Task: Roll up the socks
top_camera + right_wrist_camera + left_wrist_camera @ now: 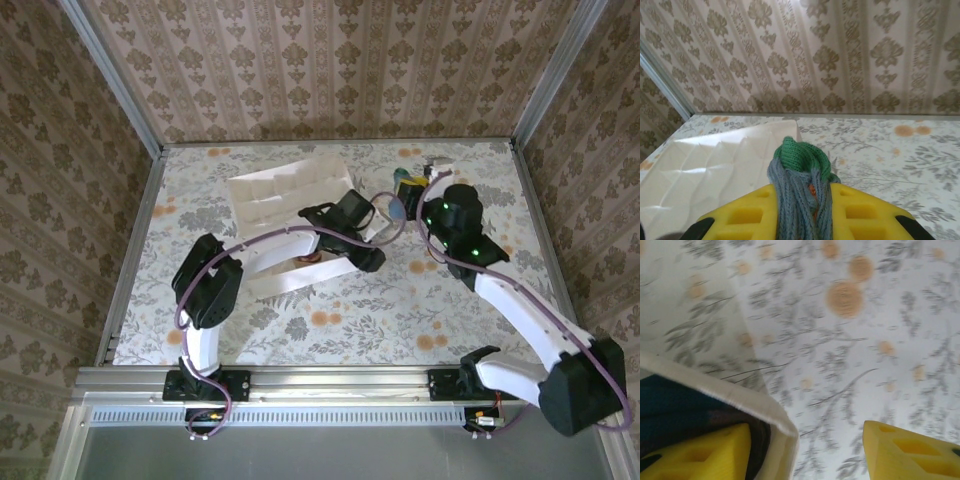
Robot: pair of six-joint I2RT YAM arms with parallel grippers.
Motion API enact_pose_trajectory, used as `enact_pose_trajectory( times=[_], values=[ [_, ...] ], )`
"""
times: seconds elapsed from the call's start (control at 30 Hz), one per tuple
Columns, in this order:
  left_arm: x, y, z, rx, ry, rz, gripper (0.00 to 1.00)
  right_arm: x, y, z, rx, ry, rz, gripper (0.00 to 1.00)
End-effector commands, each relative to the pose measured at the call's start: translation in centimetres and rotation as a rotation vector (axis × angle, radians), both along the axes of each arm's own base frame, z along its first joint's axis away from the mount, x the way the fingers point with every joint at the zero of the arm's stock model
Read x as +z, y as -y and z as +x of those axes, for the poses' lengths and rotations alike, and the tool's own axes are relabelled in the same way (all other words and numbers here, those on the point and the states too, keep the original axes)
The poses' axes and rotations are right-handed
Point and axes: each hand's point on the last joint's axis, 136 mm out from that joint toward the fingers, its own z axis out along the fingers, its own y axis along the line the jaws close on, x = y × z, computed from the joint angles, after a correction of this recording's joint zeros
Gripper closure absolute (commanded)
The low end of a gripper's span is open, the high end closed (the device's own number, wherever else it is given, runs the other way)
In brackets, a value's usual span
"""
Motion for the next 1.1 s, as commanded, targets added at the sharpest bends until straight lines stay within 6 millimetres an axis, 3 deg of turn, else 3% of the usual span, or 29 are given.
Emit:
enact_pose_trajectory(
  times=[0.0, 0.1, 0.2, 0.3, 0.47, 0.57, 0.63, 0.73, 0.8, 0.93, 1.07],
  values=[
    [4.1, 1.0, -0.1, 0.008, 0.042, -0.092, 0.44, -1.6, 1.0, -1.5, -0.015, -0.040, -0.046, 1.00],
    [6.5, -0.3, -0.1, 0.017, 0.100, -0.102, 0.43, -1.8, 0.4, -2.0, 0.019, -0.037, -0.011, 1.00],
    [8.4, -3.7, 1.3, 0.107, 0.155, -0.078, 0.40, -1.9, -1.1, -1.6, 0.067, -0.035, 0.006, 1.00],
    [9.1, -9.4, 3.7, 0.268, 0.177, -0.028, 0.36, -2.2, -3.2, -0.7, 0.121, -0.048, -0.013, 1.00],
    [7.5, -21.2, 7.0, 0.582, 0.121, 0.044, 0.36, -1.7, -8.6, 1.3, 0.247, -0.030, -0.056, 1.00],
    [6.2, -26.5, 7.5, 0.723, 0.075, 0.043, 0.36, -2.3, -12.0, 2.8, 0.319, -0.045, -0.089, 1.00],
    [5.4, -28.6, 7.7, 0.780, 0.030, 0.004, 0.36, -2.5, -14.0, 3.8, 0.355, -0.046, -0.092, 1.00],
    [4.0, -30.5, 8.1, 0.840, -0.025, -0.036, 0.36, -2.4, -16.5, 5.4, 0.392, -0.028, -0.086, 1.00],
    [3.4, -30.7, 8.5, 0.838, -0.035, -0.059, 0.37, -2.6, -17.9, 6.3, 0.416, -0.017, -0.085, 1.00],
    [1.5, -30.1, 9.6, 0.810, -0.090, -0.063, 0.41, -3.8, -20.4, 8.2, 0.466, -0.004, -0.104, 1.00],
    [0.2, -29.2, 11.0, 0.770, -0.127, -0.065, 0.51, -5.0, -21.5, 9.7, 0.480, 0.001, -0.133, 1.00]
  ],
)
